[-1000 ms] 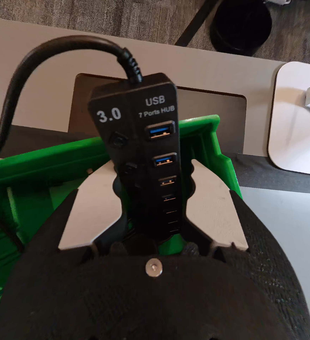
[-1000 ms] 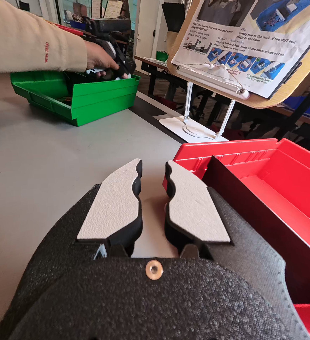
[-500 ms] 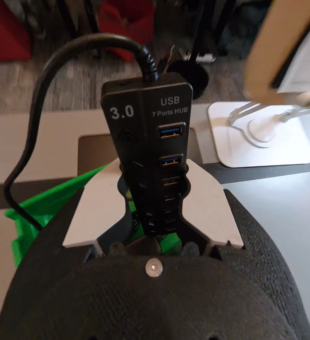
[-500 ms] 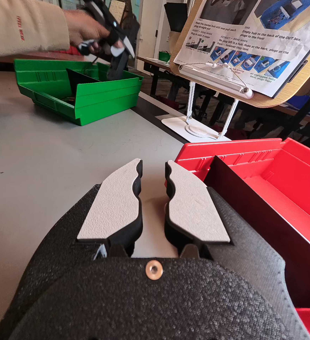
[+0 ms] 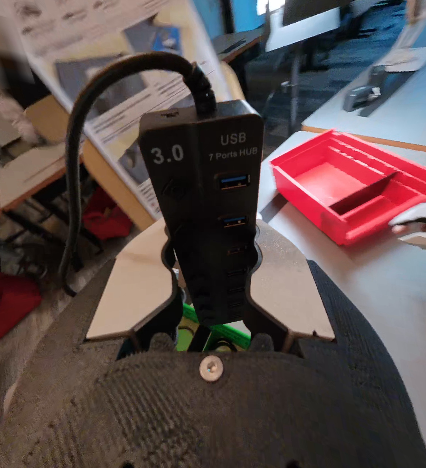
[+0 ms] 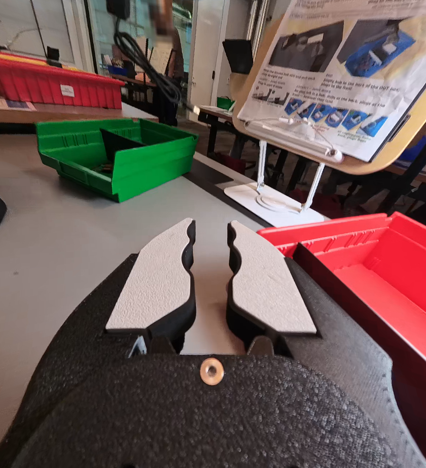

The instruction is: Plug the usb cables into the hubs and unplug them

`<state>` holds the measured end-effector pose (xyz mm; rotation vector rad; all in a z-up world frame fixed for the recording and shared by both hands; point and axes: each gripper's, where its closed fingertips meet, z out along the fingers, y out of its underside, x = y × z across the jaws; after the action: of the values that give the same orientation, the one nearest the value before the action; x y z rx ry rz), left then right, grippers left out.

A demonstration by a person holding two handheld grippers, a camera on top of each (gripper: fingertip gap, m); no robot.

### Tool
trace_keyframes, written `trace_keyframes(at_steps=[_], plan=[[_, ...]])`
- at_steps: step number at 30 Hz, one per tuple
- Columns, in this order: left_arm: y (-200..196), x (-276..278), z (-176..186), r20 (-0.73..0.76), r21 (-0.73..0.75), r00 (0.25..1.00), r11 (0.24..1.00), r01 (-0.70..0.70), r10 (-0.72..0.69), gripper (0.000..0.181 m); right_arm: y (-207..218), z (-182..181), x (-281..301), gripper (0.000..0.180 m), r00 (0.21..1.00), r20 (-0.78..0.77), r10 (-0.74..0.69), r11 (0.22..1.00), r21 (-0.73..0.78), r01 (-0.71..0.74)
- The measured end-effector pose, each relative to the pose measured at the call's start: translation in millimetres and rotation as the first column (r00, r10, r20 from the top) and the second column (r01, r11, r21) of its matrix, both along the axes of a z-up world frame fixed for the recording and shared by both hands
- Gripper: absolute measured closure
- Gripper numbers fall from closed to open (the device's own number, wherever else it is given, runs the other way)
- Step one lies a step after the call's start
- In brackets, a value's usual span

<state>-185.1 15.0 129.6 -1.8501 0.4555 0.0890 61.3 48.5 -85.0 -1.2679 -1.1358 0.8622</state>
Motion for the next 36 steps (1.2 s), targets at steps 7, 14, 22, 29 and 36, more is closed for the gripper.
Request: trace_keyframes(at_steps=[7,14,22,29,36], plan=[[-59.6,142.7,5.8,-0.043,-0.059,0.9,0.9,0.431,-0.434,0.123,-37.4,84.6,-19.6,0.15,0.978,-0.122,0.17,0.985,0.06,-0.163],[-87.0,211.5,-64.9,0.059,-0.155,0.783,0.769,0.62,-0.62,0.123,-88.2,154.3,-19.9,0.144,0.906,-0.136,0.401,0.916,0.04,-0.4],[-82.6,218.4,-150.9,0.271,-0.259,0.698,0.648,0.716,-0.663,0.123,-115.1,121.7,-30.3,0.128,0.804,0.038,0.594,0.803,-0.086,-0.59],[-93.7,222.1,-186.8,0.315,-0.375,0.654,0.543,0.752,-0.688,0.122,-131.9,74.7,-62.5,0.12,0.718,0.062,0.693,0.712,-0.214,-0.669],[-87.3,220.7,-172.7,0.34,-0.256,0.631,0.576,0.776,-0.698,0.123,-121.7,92.7,-55.8,0.123,0.775,0.042,0.63,0.775,-0.094,-0.625]])
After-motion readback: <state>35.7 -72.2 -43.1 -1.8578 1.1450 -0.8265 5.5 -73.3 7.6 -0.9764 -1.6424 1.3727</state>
